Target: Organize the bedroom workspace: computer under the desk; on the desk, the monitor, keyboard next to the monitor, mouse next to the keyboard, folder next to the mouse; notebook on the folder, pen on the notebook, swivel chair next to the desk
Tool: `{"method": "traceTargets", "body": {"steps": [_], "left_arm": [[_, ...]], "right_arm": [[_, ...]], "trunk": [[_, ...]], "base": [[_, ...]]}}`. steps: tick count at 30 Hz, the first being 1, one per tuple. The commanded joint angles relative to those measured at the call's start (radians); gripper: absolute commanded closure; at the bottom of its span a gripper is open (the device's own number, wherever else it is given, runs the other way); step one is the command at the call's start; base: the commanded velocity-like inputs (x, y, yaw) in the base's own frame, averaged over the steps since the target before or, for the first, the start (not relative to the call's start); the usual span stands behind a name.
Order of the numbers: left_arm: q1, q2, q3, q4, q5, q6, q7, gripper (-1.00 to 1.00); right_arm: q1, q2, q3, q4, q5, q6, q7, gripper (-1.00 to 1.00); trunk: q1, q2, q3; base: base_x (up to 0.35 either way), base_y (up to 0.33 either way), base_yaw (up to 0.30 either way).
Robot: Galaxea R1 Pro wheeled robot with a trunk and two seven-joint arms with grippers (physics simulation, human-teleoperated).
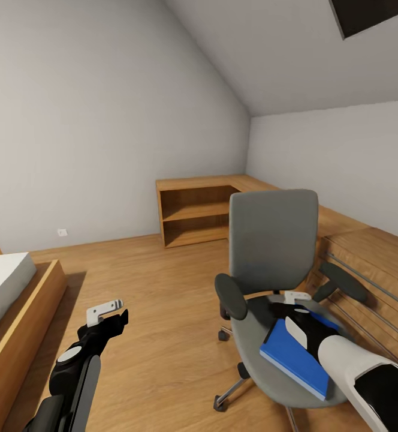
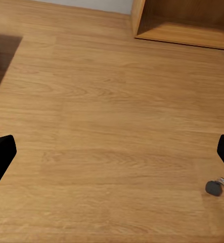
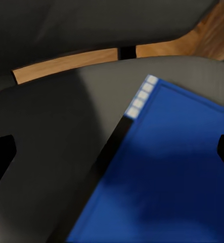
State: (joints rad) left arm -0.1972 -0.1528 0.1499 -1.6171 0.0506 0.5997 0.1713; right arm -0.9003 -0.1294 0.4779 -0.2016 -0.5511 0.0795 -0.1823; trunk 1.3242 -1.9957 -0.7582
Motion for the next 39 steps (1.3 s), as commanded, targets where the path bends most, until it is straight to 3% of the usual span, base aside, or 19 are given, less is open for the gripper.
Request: {"method": "traceTargets", "body": {"steps": [1,4,19,39], "left_arm": [[-0.001,-0.001,0.0,-0.001,0.005,0.005,0.005,-1.0],[-0.001,-0.001,0.0,-0.001,0.004,0.005,0.005,-1.0],[-0.001,0.001,0.0,0.002,0.006,0.004,0.005,-1.0],[-0.001,0.001,0.0,0.002,0.005,0.002,0.005,-1.0]], "right_arm": [[0.0,-0.001,0.009,-0.003,-0.005,0.008,-0.017,-1.0],[0.0,0.0,0.011,-0.004,-0.004,0.012,-0.051,-1.0],[0.0,0.002,0.017,-0.004,-0.003,0.045,-0.06,-1.0],[0.0,0.002,0.017,-0.004,-0.003,0.056,-0.057,-1.0]], "trunk": [[0.0,0.0,-0.001],[0.0,0.0,-0.001],[0.0,0.0,-0.001],[0.077,-0.14,-0.064]], "base": [[0.0,0.0,0.0],[0.0,0.0,0.0],[0.0,0.0,0.0],[0.0,0.0,0.0]]}}
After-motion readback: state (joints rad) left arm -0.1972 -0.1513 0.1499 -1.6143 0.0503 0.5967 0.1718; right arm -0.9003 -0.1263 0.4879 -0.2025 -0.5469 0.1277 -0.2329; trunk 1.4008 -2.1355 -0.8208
